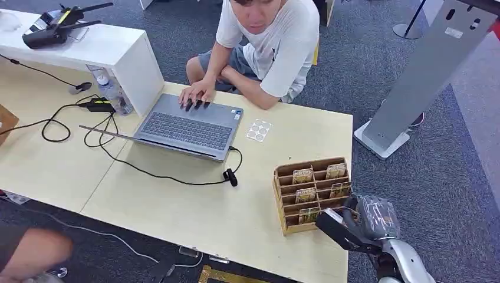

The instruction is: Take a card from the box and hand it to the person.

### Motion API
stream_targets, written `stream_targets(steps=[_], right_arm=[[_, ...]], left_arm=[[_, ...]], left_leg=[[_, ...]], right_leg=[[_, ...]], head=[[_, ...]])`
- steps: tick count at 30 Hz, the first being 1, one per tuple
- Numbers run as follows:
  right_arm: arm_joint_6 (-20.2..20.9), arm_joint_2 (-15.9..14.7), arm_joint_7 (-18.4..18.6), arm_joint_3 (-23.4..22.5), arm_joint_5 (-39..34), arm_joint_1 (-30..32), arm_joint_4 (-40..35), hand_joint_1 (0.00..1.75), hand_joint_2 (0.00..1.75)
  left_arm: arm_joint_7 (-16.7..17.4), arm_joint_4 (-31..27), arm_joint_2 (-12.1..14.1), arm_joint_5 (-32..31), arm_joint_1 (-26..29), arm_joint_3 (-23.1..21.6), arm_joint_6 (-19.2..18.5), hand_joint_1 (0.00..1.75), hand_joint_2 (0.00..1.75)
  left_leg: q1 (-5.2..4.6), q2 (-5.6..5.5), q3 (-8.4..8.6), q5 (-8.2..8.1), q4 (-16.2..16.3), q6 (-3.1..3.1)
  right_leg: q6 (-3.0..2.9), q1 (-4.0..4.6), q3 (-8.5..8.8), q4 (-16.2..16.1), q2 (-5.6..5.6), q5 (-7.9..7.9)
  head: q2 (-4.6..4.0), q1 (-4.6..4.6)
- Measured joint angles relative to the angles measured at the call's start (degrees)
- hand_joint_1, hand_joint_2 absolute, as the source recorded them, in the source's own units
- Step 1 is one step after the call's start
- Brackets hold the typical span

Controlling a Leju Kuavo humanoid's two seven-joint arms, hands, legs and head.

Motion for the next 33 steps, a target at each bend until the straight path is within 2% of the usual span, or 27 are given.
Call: stream_targets(steps=[2,5,14,18,25,28,33], right_arm=[[0.31,0.0,-0.22,0.0,0.09,0.0,-0.13,1.75,1.75],[0.46,0.0,-0.68,0.0,0.07,0.0,-0.17,1.75,1.75],[3.72,0.0,-3.15,0.26,-5.71,-1.21,-3.78,1.75,1.75],[6.05,-0.5,-1.75,1.2,-7.41,-5.13,-9.26,1.75,1.75],[7.23,-0.96,0.13,2.71,-5.73,-14.24,-18.39,1.75,1.75],[5.79,-0.57,-0.48,3.67,-4.7,-17.85,-20.55,1.75,1.75],[-1.27,1.82,-3.74,5.6,-1.09,-19.82,-20.59,1.75,1.75]], left_arm=[[-1.0,0.0,0.17,-0.09,-0.02,-0.31,-2.6,0.0,0.0],[-1.16,0.0,0.31,-0.13,-0.03,-0.98,-3.95,0.0,0.0],[-1.02,0.0,0.63,1.27,-0.03,-1.84,-1.96,0.0,0.0],[-1.13,0.0,0.63,1.7,-0.05,-2.1,-1.72,0.0,0.0],[-1.24,0.0,0.61,2.36,-0.05,-3.1,-1.66,0.0,0.0],[-1.09,0.0,0.63,2.43,-0.06,-3.58,-1.63,0.0,0.0],[-1.05,0.0,0.61,3.06,-0.16,-4.11,-1.24,0.0,0.0]], left_leg=[[0.0,0.0,0.0,0.0,0.0,0.0],[0.0,0.0,0.0,0.0,0.0,0.0],[0.0,0.0,-0.03,0.0,0.0,0.0],[0.0,0.03,-0.01,0.01,0.0,0.0],[0.0,0.03,-0.03,0.01,0.01,0.0],[0.0,0.01,-0.04,0.01,0.01,0.0],[0.01,0.0,-0.08,0.01,0.0,0.0]], right_leg=[[0.0,0.0,0.0,0.0,0.0,0.0],[0.0,0.0,0.0,0.0,0.0,0.0],[0.0,0.0,0.0,0.02,0.0,0.0],[0.0,0.0,-0.02,0.03,0.02,0.01],[0.0,0.0,-0.02,0.04,0.02,0.02],[0.01,0.0,-0.02,0.04,0.01,0.01],[0.01,0.01,-0.01,0.04,0.0,0.01]], head=[[0.0,0.0],[0.0,0.02],[0.0,0.0],[0.0,0.0],[0.0,0.02],[0.02,0.02],[0.0,0.02]])
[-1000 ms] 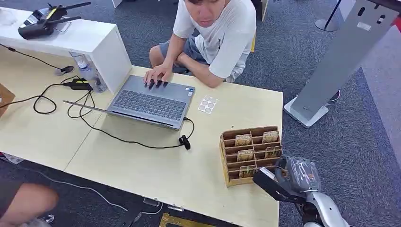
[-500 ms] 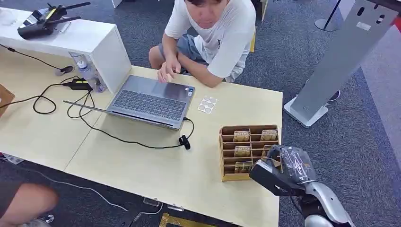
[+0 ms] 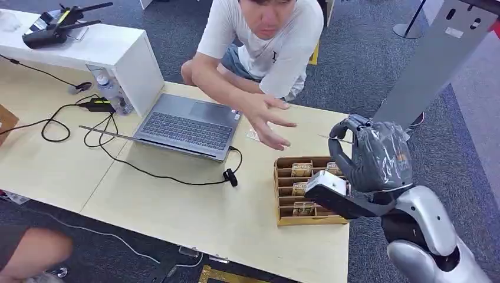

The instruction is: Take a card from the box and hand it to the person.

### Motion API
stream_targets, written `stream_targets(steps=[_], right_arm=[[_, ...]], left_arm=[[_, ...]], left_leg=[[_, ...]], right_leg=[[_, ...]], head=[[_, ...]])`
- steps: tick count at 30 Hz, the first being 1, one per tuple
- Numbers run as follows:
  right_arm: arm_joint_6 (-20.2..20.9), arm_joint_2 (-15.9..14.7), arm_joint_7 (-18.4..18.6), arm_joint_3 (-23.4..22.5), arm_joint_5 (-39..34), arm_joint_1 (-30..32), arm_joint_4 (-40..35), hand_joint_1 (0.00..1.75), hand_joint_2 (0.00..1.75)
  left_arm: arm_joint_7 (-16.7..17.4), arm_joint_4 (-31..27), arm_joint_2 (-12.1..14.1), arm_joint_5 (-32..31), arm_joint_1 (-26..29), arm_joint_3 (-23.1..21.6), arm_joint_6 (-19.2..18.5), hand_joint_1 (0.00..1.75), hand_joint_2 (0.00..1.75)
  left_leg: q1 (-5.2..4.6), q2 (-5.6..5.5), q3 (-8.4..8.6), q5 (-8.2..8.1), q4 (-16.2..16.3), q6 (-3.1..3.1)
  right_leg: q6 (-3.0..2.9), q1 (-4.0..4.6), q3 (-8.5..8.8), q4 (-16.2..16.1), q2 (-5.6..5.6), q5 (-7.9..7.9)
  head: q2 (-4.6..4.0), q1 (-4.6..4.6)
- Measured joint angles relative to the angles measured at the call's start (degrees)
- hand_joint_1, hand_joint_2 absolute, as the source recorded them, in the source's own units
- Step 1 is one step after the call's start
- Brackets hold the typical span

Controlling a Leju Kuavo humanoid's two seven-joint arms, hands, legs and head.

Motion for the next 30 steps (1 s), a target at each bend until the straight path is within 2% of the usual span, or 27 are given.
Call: stream_targets(steps=[3,12,13,14,15,16,21,25,27,30], right_arm=[[-4.09,2.32,-2.43,1.29,0.43,-0.04,1.69,1.75,1.75],[-13.24,8.35,-5.57,3.84,2.14,1.03,11.45,1.75,1.75],[-13.74,8.83,-5.92,4.04,1.88,1.26,12.45,1.29,1.75],[-14.13,9.29,-6.18,4.24,1.42,1.53,13.39,0.16,1.75],[-14.53,9.72,-6.62,4.37,0.83,1.82,14.27,0.16,1.75],[-15.01,10.12,-7.23,4.52,-0.1,2.13,15.16,0.0,1.75],[-16.06,11.36,-11.52,4.54,-11.64,4.19,18.21,0.0,1.75],[-15.39,11.6,-15.92,4.22,-24.68,6.8,19.56,0.0,1.75],[-12.28,11.6,-19.4,3.5,-36.15,8.52,20.09,0.0,1.75],[-8.72,11.3,-22.35,2.29,-48.82,10.95,20.68,0.0,1.75]], left_arm=[[0.04,0.0,0.0,0.2,-0.11,-0.39,0.35,0.0,0.0],[0.61,0.0,0.02,0.52,-0.26,-1.42,-0.13,0.0,0.0],[0.66,0.0,0.02,0.52,-0.25,-1.62,-0.26,0.0,0.0],[0.76,0.0,0.02,0.5,-0.25,-1.83,-0.41,0.0,0.0],[0.87,0.0,0.02,0.41,-0.26,-2.03,-0.66,0.0,0.0],[1.09,0.0,0.02,0.37,-0.26,-2.16,-0.77,0.0,0.0],[1.36,0.0,0.02,1.42,-0.24,-2.64,0.44,0.0,0.0],[2.47,0.0,0.11,2.3,-0.19,-2.99,1.25,0.0,0.0],[3.67,0.0,0.11,2.97,-0.19,-3.08,2.01,0.0,0.0],[4.79,0.0,0.13,3.78,-0.12,-3.15,2.77,0.0,0.0]], left_leg=[[0.0,0.0,-0.01,0.0,0.0,0.0],[0.0,-0.01,0.0,0.0,0.0,0.0],[0.0,-0.01,0.0,0.0,0.0,0.0],[0.0,-0.01,-0.01,0.0,0.0,0.0],[0.0,-0.01,-0.01,0.0,0.0,0.0],[0.0,-0.01,-0.01,0.0,0.0,0.0],[0.0,-0.01,-0.01,0.0,0.0,0.0],[0.0,-0.01,-0.01,0.0,0.0,0.0],[0.0,0.0,0.0,-0.01,0.0,0.0],[0.0,-0.01,-0.01,-0.01,0.0,0.01]], right_leg=[[0.0,0.0,0.0,0.0,0.0,0.0],[0.0,0.0,0.0,0.0,0.0,0.0],[0.0,0.0,-0.01,0.0,0.0,0.0],[0.0,0.0,-0.01,0.0,0.0,0.0],[0.0,0.0,-0.01,0.0,0.0,0.0],[0.0,0.0,-0.02,0.0,0.0,0.0],[0.0,0.0,-0.03,-0.01,0.0,0.0],[0.0,0.0,-0.04,-0.01,0.0,0.0],[0.0,0.0,-0.04,-0.02,0.0,-0.01],[0.0,0.0,-0.06,-0.04,0.0,-0.01]], head=[[0.0,0.0],[0.0,0.0],[0.0,0.0],[0.0,-0.02],[0.02,0.0],[0.0,-0.02],[0.0,0.0],[0.0,0.0],[0.0,0.0],[0.0,-0.02]])
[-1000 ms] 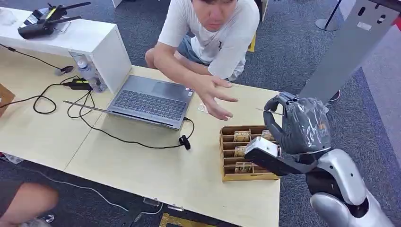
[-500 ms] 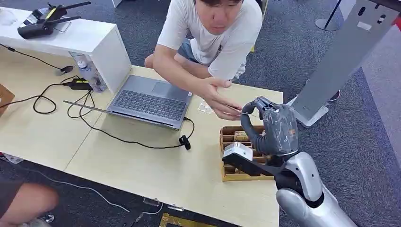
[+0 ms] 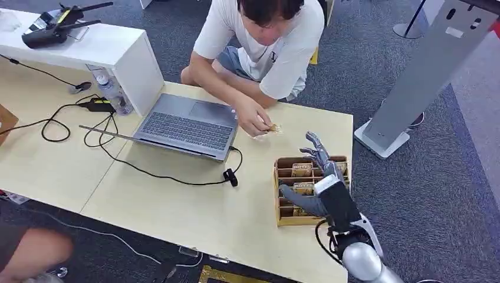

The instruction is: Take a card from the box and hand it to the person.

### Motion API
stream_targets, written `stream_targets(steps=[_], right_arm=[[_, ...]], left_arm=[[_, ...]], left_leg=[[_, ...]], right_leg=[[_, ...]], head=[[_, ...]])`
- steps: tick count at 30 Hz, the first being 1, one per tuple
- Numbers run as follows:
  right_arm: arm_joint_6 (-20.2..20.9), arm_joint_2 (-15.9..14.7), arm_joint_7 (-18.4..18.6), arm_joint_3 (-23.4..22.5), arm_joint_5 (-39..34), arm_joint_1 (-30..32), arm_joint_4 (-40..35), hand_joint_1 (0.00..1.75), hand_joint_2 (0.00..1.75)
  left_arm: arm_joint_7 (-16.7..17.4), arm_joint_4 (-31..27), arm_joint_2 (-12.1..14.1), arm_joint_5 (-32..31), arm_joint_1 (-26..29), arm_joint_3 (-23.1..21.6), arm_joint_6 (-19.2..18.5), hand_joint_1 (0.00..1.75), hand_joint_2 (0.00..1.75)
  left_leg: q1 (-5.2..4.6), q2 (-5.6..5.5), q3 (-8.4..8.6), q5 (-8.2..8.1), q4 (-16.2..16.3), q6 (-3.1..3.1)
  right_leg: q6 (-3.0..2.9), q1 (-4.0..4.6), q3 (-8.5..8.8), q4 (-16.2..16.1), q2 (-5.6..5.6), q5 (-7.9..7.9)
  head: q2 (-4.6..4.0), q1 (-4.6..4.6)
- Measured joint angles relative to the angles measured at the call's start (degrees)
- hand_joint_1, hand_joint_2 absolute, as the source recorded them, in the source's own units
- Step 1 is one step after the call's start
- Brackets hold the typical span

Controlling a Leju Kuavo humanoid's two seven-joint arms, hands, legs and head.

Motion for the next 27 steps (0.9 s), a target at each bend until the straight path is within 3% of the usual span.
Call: stream_targets(steps=[4,9,17,27], right_arm=[[1.29,-1.9,-1.56,-2.16,-10.69,3.43,-0.08,0.0,1.75],[0.82,-4.86,-1.77,-5.08,-13.87,7.76,-2.6,0.0,1.75],[-1.24,-8.98,3.01,-10.21,-10.53,15.51,-9.46,0.0,1.75],[-1.09,-10.62,6.25,-13.79,-8.43,19.79,-13.6,0.0,1.75]], left_arm=[[0.72,0.0,0.0,1.31,0.13,-0.28,0.63,0.0,0.0],[1.14,0.0,0.0,1.93,0.19,-0.44,0.92,0.0,0.0],[1.29,0.0,0.24,2.6,0.3,-0.83,0.92,0.0,0.0],[1.29,0.0,0.39,2.76,0.24,-1.42,1.18,0.0,0.0]], left_leg=[[0.0,-0.01,0.0,0.0,0.01,0.01],[0.0,-0.03,0.03,-0.05,0.04,0.07],[0.0,0.0,-0.02,-0.08,0.04,0.1],[0.0,0.0,0.0,-0.08,0.04,0.1]], right_leg=[[0.0,0.0,0.01,-0.03,-0.01,0.0],[0.03,0.0,0.05,-0.07,-0.06,-0.02],[0.03,0.0,0.01,-0.07,0.01,-0.02],[0.03,0.0,0.03,-0.07,0.01,-0.02]], head=[[0.0,0.02],[0.0,-0.02],[0.0,-0.04],[0.0,-0.04]])
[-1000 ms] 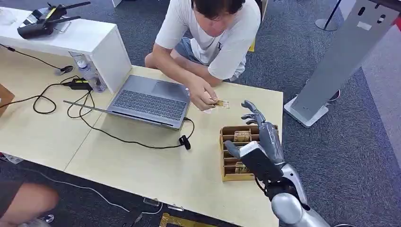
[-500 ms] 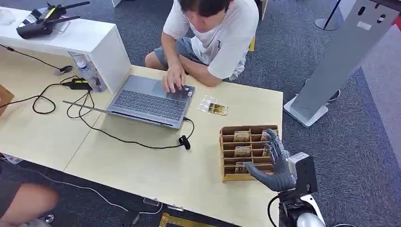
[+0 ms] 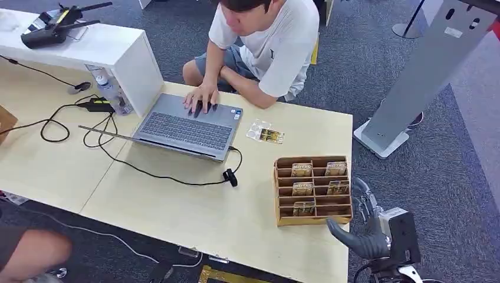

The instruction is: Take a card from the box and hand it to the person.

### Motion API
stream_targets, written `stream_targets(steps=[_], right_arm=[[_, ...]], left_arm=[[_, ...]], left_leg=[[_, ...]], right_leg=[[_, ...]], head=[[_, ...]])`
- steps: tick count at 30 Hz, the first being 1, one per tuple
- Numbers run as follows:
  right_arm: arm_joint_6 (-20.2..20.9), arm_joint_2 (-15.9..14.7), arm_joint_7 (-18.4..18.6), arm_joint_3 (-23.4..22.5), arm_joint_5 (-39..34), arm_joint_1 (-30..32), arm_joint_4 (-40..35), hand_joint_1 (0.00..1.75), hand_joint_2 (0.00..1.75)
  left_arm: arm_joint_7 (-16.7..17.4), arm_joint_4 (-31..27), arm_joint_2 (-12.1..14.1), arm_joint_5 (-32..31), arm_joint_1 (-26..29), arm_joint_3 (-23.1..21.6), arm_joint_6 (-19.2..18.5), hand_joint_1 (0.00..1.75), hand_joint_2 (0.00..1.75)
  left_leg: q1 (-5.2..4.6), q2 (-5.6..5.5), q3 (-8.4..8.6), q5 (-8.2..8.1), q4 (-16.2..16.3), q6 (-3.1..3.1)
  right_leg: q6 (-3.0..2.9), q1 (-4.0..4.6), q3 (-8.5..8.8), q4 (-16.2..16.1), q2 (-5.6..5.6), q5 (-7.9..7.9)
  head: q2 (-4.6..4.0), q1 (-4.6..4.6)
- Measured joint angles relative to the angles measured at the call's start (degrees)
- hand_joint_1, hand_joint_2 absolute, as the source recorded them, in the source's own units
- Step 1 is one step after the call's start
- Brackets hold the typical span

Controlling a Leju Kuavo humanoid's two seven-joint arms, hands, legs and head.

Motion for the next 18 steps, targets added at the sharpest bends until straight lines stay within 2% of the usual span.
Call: stream_targets(steps=[18], right_arm=[[3.52,0.42,-0.48,-2.18,2.58,0.23,-0.74,0.0,1.75]], left_arm=[[-0.68,0.0,0.04,0.87,-0.07,-0.79,0.52,0.0,0.0]], left_leg=[[0.0,0.0,-0.01,0.0,0.0,0.0]], right_leg=[[0.0,0.0,0.0,0.0,0.0,0.0]], head=[[0.02,0.0]])
